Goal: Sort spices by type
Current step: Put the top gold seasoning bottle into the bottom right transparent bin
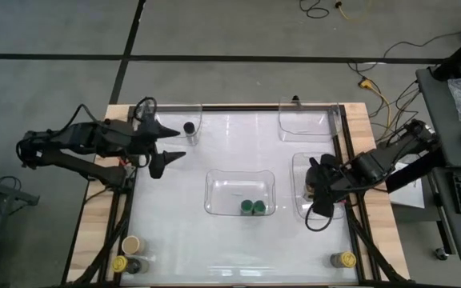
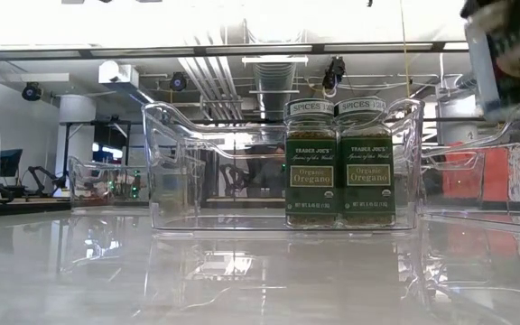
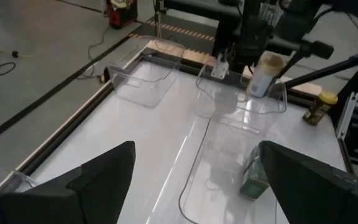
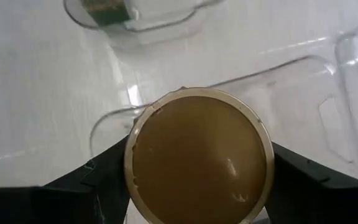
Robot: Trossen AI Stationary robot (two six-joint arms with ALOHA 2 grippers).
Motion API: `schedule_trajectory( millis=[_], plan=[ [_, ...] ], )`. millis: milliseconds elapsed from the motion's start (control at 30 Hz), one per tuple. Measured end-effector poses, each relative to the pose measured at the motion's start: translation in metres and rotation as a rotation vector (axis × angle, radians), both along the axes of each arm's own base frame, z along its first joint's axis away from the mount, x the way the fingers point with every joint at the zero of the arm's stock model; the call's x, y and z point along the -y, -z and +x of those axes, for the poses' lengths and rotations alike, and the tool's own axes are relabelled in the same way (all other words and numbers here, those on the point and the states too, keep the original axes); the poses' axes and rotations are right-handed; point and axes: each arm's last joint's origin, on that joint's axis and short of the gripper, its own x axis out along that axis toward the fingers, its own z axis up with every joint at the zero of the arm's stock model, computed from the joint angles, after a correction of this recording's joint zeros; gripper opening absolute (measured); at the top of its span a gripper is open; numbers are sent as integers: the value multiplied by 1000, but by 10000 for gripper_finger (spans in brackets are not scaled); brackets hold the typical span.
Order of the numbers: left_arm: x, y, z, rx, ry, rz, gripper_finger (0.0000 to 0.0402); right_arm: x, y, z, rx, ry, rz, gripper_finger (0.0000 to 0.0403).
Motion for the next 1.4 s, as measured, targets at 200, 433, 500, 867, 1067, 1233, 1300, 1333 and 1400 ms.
schedule_trajectory(
  millis=[200, 433, 500, 867, 1067, 1233, 1300, 1333, 1400],
  plan=[
    [0, 16, 3, -7, -4, -2, 331, 2, 23, -10, 77, 34, 68, 271],
    [-1, 16, -10, 22, -13, -26, 331, -1, 52, -16, 94, -23, 71, 274],
    [-2, 12, -17, 49, -18, -40, 331, -4, 58, -13, 106, -35, 78, 275],
    [-4, 7, -30, 107, -40, -69, 331, -6, 76, -11, 113, -77, 31, 278],
    [-3, 12, -25, 84, -49, -81, 331, -13, 84, -13, 133, -131, 36, 269],
    [-3, 19, -23, 69, -59, -101, 331, -16, 94, -18, 99, -147, 22, 279],
    [-3, 20, -22, 68, -64, -112, 331, -17, 94, -18, 109, -146, 28, 282],
    [-3, 20, -22, 69, -66, -115, 331, -17, 94, -18, 112, -146, 30, 281],
    [-3, 20, -22, 69, -66, -115, 331, -18, 97, -16, 123, -147, 38, 276]
  ],
)
